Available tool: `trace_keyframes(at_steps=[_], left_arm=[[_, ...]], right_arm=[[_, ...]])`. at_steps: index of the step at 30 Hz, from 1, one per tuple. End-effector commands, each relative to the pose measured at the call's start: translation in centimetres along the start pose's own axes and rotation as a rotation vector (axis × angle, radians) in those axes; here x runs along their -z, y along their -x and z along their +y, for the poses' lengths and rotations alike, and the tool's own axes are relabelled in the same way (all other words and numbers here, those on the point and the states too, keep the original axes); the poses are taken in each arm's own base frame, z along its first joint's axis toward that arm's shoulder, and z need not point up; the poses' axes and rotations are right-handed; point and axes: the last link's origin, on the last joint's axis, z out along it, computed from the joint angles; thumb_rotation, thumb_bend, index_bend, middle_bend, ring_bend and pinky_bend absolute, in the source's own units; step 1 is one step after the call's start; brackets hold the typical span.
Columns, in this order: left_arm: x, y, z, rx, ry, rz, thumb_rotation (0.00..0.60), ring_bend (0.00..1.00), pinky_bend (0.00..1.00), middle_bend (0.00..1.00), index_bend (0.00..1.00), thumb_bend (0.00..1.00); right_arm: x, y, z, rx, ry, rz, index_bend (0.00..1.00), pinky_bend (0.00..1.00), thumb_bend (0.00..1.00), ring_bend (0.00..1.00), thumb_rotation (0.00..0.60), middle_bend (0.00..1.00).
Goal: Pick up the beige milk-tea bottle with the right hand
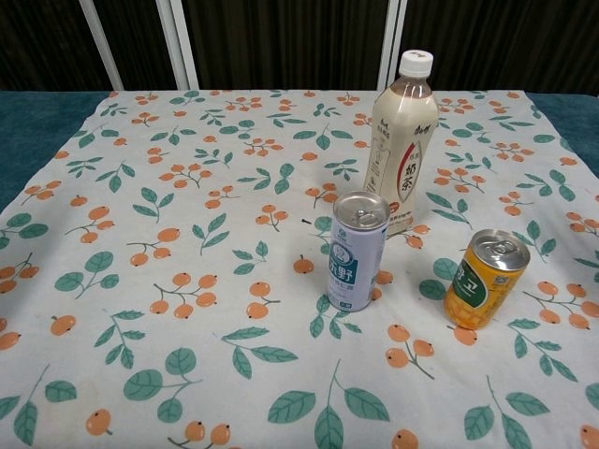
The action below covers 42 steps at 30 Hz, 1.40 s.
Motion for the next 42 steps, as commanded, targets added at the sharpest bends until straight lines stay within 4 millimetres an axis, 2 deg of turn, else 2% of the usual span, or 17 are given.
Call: trace_keyframes(at_steps=[1, 4, 5, 6, 11, 14, 18, 21, 26, 31, 35, 42], left_arm=[[0.0, 0.1, 0.0, 0.0, -0.002, -0.009, 0.6, 0.03, 0.01, 0.0, 0.15, 0.48], [-0.1, 0.2, 0.0, -0.005, 0.001, -0.013, 0.6, 0.03, 0.01, 0.0, 0.15, 0.48], [-0.1, 0.1, 0.0, 0.002, -0.005, -0.01, 0.6, 0.03, 0.01, 0.0, 0.15, 0.48], [-0.2, 0.0, 0.0, 0.006, -0.007, -0.01, 0.6, 0.03, 0.01, 0.0, 0.15, 0.48], [-0.2, 0.1, 0.0, 0.0, -0.006, -0.018, 0.6, 0.03, 0.01, 0.0, 0.15, 0.48], [-0.2, 0.1, 0.0, 0.002, -0.007, -0.018, 0.6, 0.03, 0.01, 0.0, 0.15, 0.48], [-0.2, -0.1, 0.0, 0.01, -0.01, -0.011, 0.6, 0.03, 0.01, 0.0, 0.15, 0.48], [-0.2, -0.1, -0.1, 0.011, -0.01, -0.011, 0.6, 0.03, 0.01, 0.0, 0.15, 0.48], [-0.3, -0.2, -0.1, 0.017, -0.013, -0.01, 0.6, 0.03, 0.01, 0.0, 0.15, 0.48], [-0.2, -0.3, -0.2, 0.025, -0.017, -0.008, 0.6, 0.03, 0.01, 0.0, 0.15, 0.48], [-0.2, -0.3, -0.2, 0.024, -0.018, -0.009, 0.6, 0.03, 0.01, 0.0, 0.15, 0.48], [-0.3, -0.3, -0.2, 0.023, -0.02, -0.009, 0.6, 0.03, 0.01, 0.0, 0.15, 0.48]], right_arm=[[-3.8, -0.3, -0.9, -0.026, -0.037, -0.017, 0.02, 0.2, 0.21, 0.02, 0.6, 0.08], [-6.6, -0.1, -1.6, -0.082, -0.048, -0.058, 0.02, 0.2, 0.21, 0.02, 0.6, 0.08], [-8.8, 0.9, -3.0, -0.183, -0.058, -0.123, 0.02, 0.2, 0.21, 0.02, 0.6, 0.08], [-9.9, 1.2, -3.5, -0.217, -0.063, -0.155, 0.02, 0.2, 0.21, 0.02, 0.6, 0.08], [-12.5, 2.3, -5.5, -0.331, -0.082, -0.219, 0.02, 0.2, 0.21, 0.02, 0.6, 0.08], [-14.4, 3.4, -7.7, -0.47, -0.09, -0.295, 0.02, 0.2, 0.21, 0.02, 0.6, 0.08], [-16.2, 4.3, -9.2, -0.588, -0.087, -0.355, 0.02, 0.2, 0.19, 0.02, 0.6, 0.08], [-17.2, 5.0, -9.9, -0.634, -0.086, -0.374, 0.01, 0.2, 0.19, 0.02, 0.6, 0.08], [-17.7, 6.1, -10.9, -0.657, -0.102, -0.396, 0.01, 0.2, 0.19, 0.02, 0.6, 0.08], [-18.5, 7.7, -12.8, -0.702, -0.12, -0.413, 0.01, 0.2, 0.19, 0.03, 0.6, 0.08], [-18.9, 8.1, -13.6, -0.702, -0.139, -0.421, 0.01, 0.2, 0.19, 0.03, 0.6, 0.08], [-19.9, 8.8, -14.9, -0.703, -0.147, -0.416, 0.02, 0.2, 0.19, 0.11, 0.6, 0.1]])
